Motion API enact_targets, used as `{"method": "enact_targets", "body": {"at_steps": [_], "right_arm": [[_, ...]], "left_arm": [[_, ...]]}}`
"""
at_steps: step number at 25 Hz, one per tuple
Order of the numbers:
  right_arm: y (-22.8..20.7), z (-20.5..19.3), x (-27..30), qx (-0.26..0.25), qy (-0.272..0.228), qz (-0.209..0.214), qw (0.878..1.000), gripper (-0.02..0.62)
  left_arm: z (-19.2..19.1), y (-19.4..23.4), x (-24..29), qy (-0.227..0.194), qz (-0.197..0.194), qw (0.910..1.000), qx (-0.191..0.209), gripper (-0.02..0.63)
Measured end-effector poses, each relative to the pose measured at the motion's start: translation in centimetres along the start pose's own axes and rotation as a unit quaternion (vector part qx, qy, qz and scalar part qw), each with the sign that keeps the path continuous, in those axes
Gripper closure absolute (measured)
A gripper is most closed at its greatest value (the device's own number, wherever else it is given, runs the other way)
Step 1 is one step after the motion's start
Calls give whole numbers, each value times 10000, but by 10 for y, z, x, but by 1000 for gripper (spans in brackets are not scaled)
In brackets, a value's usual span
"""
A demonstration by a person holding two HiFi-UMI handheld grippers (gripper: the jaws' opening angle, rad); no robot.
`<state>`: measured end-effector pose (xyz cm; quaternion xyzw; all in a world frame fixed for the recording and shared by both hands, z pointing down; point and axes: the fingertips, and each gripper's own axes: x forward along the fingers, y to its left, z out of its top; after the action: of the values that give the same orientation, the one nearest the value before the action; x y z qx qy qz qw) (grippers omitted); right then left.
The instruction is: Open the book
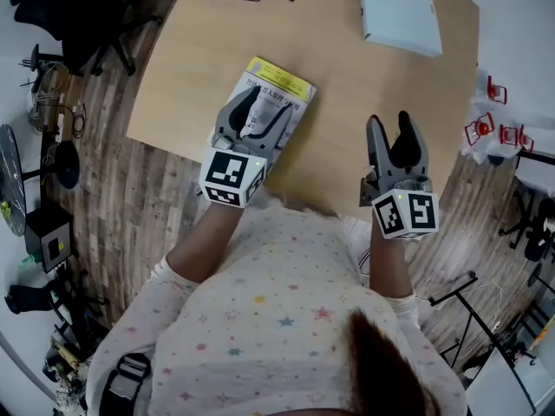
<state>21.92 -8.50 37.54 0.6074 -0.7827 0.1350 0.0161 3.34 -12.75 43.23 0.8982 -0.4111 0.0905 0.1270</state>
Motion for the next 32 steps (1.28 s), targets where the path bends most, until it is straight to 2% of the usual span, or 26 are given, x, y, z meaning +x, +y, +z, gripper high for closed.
{"method": "enact_targets", "body": {"at_steps": [7,19,27,32], "right_arm": [[-7,-7,-4,-8,-31,-157,9999,370],[-20,-29,-11,137,234,-180,9995,373],[-23,-37,-10,231,307,-115,9992,374],[-23,-40,-9,293,351,-107,9989,374]], "left_arm": [[-34,-8,12,125,-274,9989,-350,354],[-110,-21,40,1127,-238,9933,-119,356],[-136,-23,44,1511,-156,9884,59,360],[-144,-29,49,1704,-134,9845,398,367]]}}
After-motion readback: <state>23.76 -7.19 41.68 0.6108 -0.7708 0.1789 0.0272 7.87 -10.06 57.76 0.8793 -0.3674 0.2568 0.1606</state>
